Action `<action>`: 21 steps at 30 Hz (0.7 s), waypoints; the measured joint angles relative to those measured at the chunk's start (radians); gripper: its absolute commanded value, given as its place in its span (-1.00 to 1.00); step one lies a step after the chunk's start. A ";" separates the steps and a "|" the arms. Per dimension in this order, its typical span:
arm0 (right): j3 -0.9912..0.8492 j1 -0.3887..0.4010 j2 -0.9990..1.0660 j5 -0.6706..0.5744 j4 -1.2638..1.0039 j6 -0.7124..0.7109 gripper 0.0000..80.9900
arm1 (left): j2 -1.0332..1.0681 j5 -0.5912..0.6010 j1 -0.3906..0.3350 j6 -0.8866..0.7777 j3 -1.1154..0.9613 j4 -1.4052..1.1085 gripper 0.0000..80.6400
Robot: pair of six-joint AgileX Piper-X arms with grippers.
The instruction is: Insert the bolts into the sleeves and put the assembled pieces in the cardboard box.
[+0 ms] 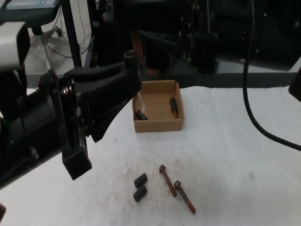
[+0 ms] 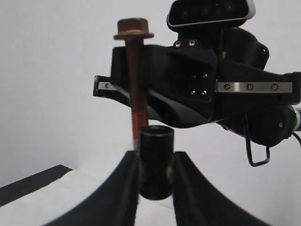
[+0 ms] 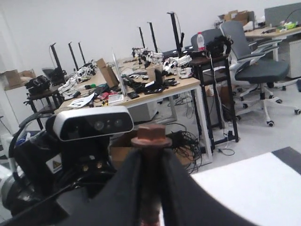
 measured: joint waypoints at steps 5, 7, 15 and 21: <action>0.000 0.006 0.000 0.036 -0.050 0.000 -0.98 | 0.000 -0.002 0.000 0.000 0.002 0.011 -0.99; 0.000 0.006 0.000 0.038 -0.063 0.000 -0.98 | 0.000 -0.002 0.000 0.000 0.002 0.023 -0.99; 0.000 0.006 0.000 0.039 -0.068 0.013 -0.98 | 0.000 -0.042 0.000 0.000 0.002 0.105 -0.99; 0.000 0.006 0.000 0.017 -0.068 0.043 -0.98 | 0.002 -0.090 0.000 0.014 0.002 0.113 -0.99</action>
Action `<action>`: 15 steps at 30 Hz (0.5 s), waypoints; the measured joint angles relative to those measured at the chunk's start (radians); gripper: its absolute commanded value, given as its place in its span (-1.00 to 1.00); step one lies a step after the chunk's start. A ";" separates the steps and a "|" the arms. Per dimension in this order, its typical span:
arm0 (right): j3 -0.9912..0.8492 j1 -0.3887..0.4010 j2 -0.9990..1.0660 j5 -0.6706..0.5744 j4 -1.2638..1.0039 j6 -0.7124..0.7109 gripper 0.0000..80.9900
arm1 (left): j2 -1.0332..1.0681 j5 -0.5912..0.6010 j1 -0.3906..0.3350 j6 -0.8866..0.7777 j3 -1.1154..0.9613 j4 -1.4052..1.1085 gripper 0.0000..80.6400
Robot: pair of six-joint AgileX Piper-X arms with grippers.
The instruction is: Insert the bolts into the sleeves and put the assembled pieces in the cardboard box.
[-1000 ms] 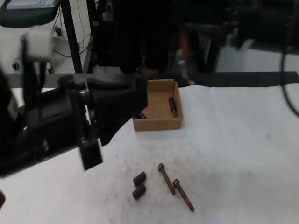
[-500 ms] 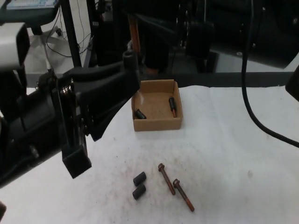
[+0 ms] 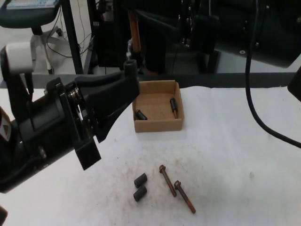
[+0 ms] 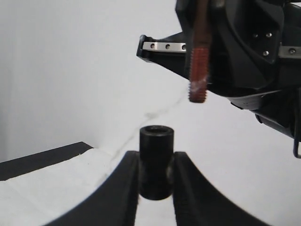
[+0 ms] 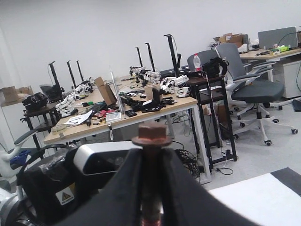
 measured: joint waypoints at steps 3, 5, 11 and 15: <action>0.000 0.000 0.000 -0.012 0.000 0.006 -0.98 | 0.000 0.000 0.000 0.018 0.000 -0.001 -0.99; 0.000 0.002 0.000 -0.011 0.000 0.006 -0.98 | 0.000 0.000 0.000 0.023 0.000 -0.001 -0.99; 0.000 0.002 0.000 -0.011 0.000 0.006 -0.98 | 0.000 0.026 0.000 0.030 0.000 -0.001 -0.99; 0.000 0.002 0.000 -0.011 0.000 0.006 -0.98 | 0.000 0.052 0.000 0.030 0.000 -0.001 -0.99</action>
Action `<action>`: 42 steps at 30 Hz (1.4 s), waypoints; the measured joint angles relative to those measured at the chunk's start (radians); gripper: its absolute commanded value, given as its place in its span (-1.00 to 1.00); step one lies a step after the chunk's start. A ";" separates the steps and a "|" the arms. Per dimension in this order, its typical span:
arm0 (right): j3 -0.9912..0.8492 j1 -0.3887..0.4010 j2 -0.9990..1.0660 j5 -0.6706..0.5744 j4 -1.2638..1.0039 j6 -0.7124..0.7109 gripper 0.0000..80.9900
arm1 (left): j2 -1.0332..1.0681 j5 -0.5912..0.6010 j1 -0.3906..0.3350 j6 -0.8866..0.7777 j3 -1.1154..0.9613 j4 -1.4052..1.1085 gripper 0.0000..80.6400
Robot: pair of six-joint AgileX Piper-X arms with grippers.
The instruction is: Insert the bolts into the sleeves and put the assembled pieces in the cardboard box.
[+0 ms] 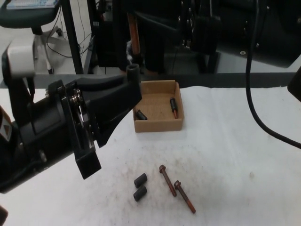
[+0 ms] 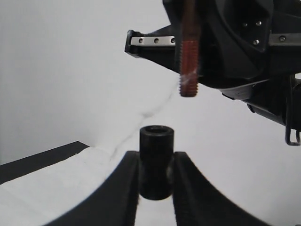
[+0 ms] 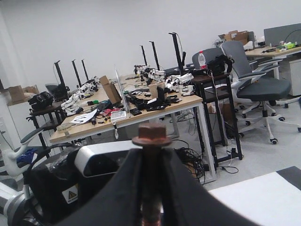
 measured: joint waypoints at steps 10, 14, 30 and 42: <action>0.000 0.000 0.022 0.000 -0.005 0.000 -0.98 | 0.000 0.009 0.000 0.011 0.000 0.000 -0.99; 0.000 0.000 0.036 0.000 -0.004 0.000 -0.98 | 0.000 0.009 0.000 0.015 0.000 0.000 -0.99; 0.000 0.001 0.036 0.000 -0.005 0.000 -0.98 | 0.000 -0.018 0.000 0.044 0.000 -0.053 -0.99; 0.000 0.001 0.036 0.000 0.014 0.000 -0.98 | 0.000 -0.037 0.000 0.044 0.000 -0.061 -0.99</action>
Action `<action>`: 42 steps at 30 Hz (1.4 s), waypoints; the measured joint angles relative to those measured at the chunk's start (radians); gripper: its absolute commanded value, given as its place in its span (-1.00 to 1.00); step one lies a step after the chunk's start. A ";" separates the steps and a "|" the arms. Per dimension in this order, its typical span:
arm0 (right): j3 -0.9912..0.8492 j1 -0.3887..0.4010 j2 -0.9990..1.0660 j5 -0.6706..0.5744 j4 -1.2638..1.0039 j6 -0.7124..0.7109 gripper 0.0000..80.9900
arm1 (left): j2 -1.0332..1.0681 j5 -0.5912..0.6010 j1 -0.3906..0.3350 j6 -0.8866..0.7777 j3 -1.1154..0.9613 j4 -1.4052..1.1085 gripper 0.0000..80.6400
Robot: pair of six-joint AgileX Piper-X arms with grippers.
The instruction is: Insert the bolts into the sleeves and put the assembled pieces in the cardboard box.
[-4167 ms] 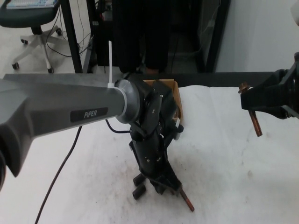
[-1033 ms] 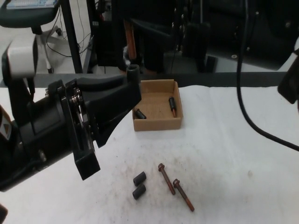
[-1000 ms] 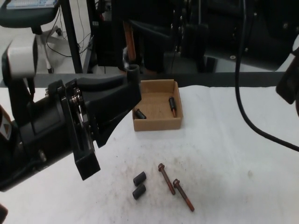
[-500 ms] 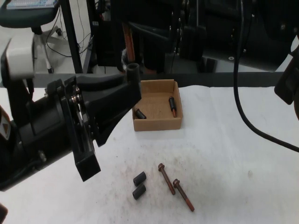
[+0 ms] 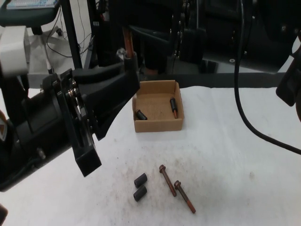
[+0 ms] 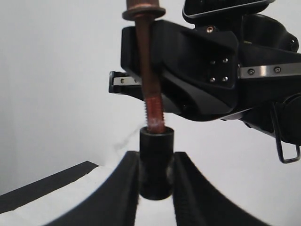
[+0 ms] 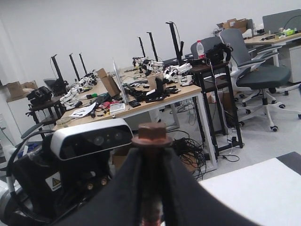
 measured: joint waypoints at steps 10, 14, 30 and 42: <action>0.000 0.000 0.000 -0.025 0.000 0.000 -0.12 | 0.000 -0.015 0.000 0.000 -0.002 -0.007 -0.99; 0.000 0.000 0.000 -0.027 0.000 0.000 0.07 | 0.000 -0.028 0.000 0.000 -0.002 -0.007 -0.99; 0.000 0.000 0.000 -0.021 0.000 0.000 0.02 | 0.000 -0.041 0.000 0.000 -0.002 -0.006 -0.99; 0.000 -0.009 0.000 0.104 0.000 0.000 -0.98 | 0.033 -0.144 0.028 0.157 -0.125 0.379 -0.99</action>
